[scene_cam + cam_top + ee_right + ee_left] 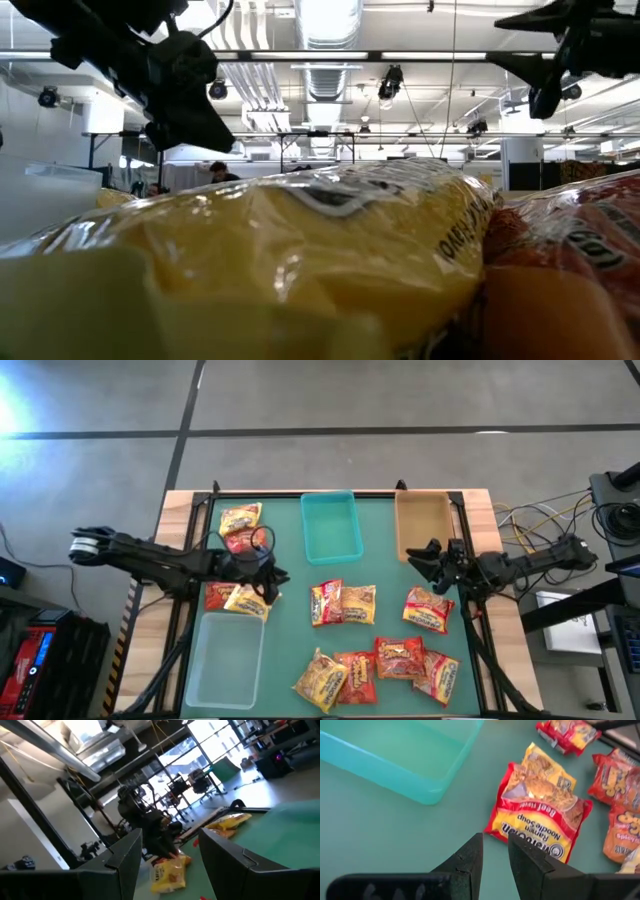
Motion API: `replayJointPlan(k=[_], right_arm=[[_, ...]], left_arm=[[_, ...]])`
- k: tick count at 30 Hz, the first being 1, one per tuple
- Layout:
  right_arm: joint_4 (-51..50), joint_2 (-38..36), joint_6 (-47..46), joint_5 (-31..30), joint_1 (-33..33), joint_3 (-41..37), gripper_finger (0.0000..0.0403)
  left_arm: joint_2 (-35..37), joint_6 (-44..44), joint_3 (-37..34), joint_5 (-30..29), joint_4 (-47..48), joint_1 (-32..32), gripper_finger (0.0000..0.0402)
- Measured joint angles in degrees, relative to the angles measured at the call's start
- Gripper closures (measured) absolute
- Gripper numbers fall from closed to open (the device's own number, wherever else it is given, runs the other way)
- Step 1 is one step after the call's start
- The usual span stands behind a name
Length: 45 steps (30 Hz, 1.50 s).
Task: Sort Maruchan noodles
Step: Put the center red noodle pack into the green bin
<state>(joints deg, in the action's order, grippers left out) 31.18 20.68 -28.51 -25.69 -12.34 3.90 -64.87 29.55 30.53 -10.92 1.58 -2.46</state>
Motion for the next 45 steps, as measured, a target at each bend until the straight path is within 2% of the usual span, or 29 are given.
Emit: replayJointPlan(k=[6,8,15,17,20,24,29,35,45], right_arm=[[-10.53,5.62,-0.77,0.09,0.00,7.96,0.0218],[-15.10,7.62,-4.04,0.11,0.01,10.42,0.0218],[-25.46,16.59,-18.27,0.23,0.00,16.62,0.0218],[-29.22,19.40,-20.33,0.63,0.00,19.18,0.0218],[-34.63,24.26,-21.77,1.81,-0.02,22.53,0.0218],[-37.07,29.81,-21.84,3.69,-0.04,27.02,0.0218],[-36.91,34.95,-21.29,5.13,-0.05,30.49,0.0218],[-36.14,40.50,-23.60,8.56,-0.15,31.13,0.0218],[-25.71,49.74,-22.94,11.23,-0.13,31.33,0.0218]], left_arm=[[-1.67,-0.01,0.54,0.00,-0.69,-0.15,0.0326],[-2.32,0.34,0.54,0.47,-1.28,-0.24,0.0326],[-8.23,4.21,0.57,8.77,-6.28,-1.04,0.0326],[-10.38,4.23,0.57,9.11,-8.48,-1.55,0.0326],[-13.20,4.20,0.57,9.16,-11.09,-2.24,0.0326],[-16.43,4.15,0.53,9.16,-14.22,-3.02,0.0326],[-19.09,4.63,0.52,11.11,-18.25,-3.26,0.0326],[-21.09,4.54,0.61,13.16,-21.06,-3.23,0.0318],[-21.43,3.77,0.65,13.70,-21.02,-3.26,0.0253]])
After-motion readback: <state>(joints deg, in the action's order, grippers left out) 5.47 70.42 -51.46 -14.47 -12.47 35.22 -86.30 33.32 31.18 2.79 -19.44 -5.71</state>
